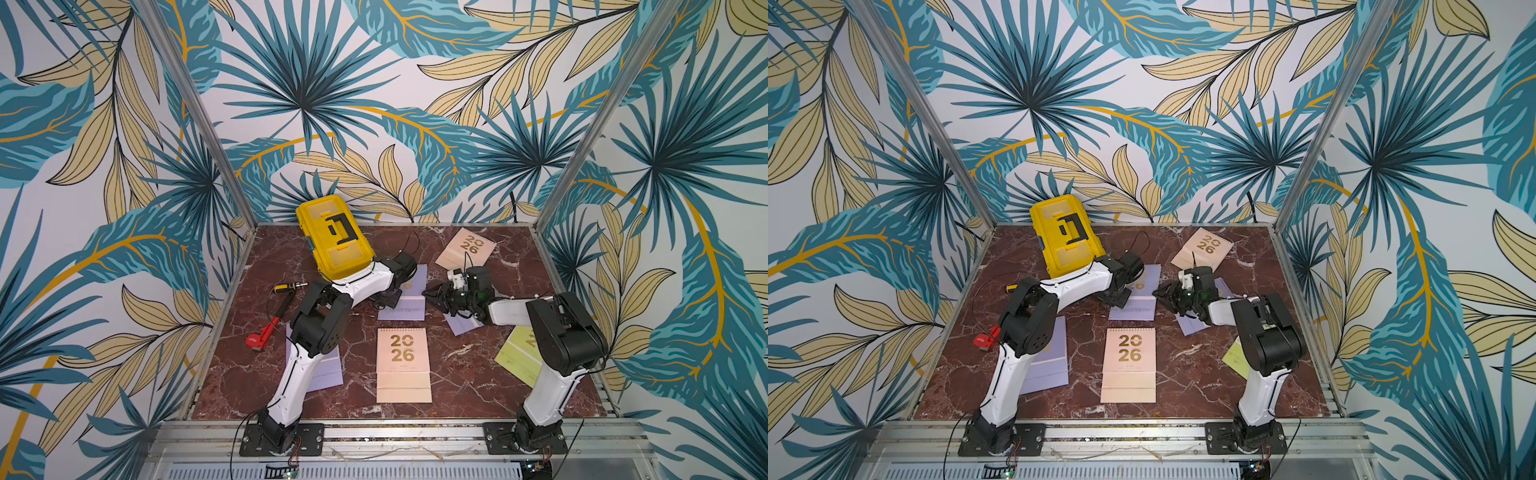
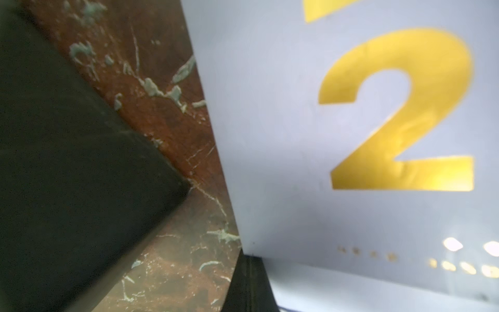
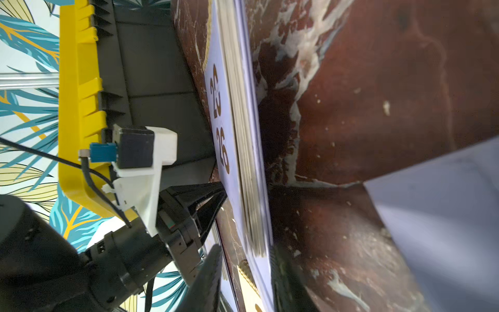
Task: Stack the calendars
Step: Pick up the calendar at the center of the board.
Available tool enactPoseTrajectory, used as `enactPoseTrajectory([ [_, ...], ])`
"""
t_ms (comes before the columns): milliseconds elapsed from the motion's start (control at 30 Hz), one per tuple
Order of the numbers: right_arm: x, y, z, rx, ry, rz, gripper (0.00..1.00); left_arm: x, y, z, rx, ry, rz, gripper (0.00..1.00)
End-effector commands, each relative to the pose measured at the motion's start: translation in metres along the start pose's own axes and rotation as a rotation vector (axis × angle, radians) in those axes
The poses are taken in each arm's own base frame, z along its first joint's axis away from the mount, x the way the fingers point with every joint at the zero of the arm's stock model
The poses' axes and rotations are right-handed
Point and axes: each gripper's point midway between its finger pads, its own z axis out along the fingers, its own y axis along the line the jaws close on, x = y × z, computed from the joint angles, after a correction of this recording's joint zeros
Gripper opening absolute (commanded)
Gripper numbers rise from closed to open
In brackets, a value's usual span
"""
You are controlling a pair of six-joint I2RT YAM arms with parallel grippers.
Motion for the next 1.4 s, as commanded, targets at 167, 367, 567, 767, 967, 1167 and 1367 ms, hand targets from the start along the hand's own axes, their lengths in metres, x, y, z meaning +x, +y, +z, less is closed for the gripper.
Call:
enactPoseTrajectory([
  [167, 0.012, 0.039, -0.001, -0.192, 0.029, -0.050, 0.46, -0.002, -0.038, 0.005, 0.167, 0.015, 0.017, 0.00],
  [367, 0.009, 0.021, 0.004, -0.182, -0.009, 0.008, 0.54, 0.000, -0.040, 0.006, 0.179, 0.024, 0.023, 0.00],
  [567, 0.018, -0.015, 0.010, -0.020, 0.022, 0.002, 0.48, -0.002, -0.041, -0.001, 0.196, 0.012, 0.013, 0.00],
  [767, 0.019, -0.028, 0.012, 0.010, 0.025, 0.002, 0.45, -0.007, -0.051, -0.011, 0.262, 0.005, 0.000, 0.06],
  [967, 0.017, -0.033, 0.010, 0.028, 0.015, -0.001, 0.48, -0.003, -0.048, -0.014, 0.261, 0.007, -0.010, 0.14],
  [1167, 0.017, -0.035, 0.009, 0.041, 0.018, 0.000, 0.53, -0.008, -0.044, -0.020, 0.274, -0.004, -0.038, 0.20],
  [1367, 0.015, -0.045, 0.006, 0.083, -0.001, 0.012, 0.53, -0.014, -0.034, -0.040, 0.256, -0.053, -0.050, 0.32],
])
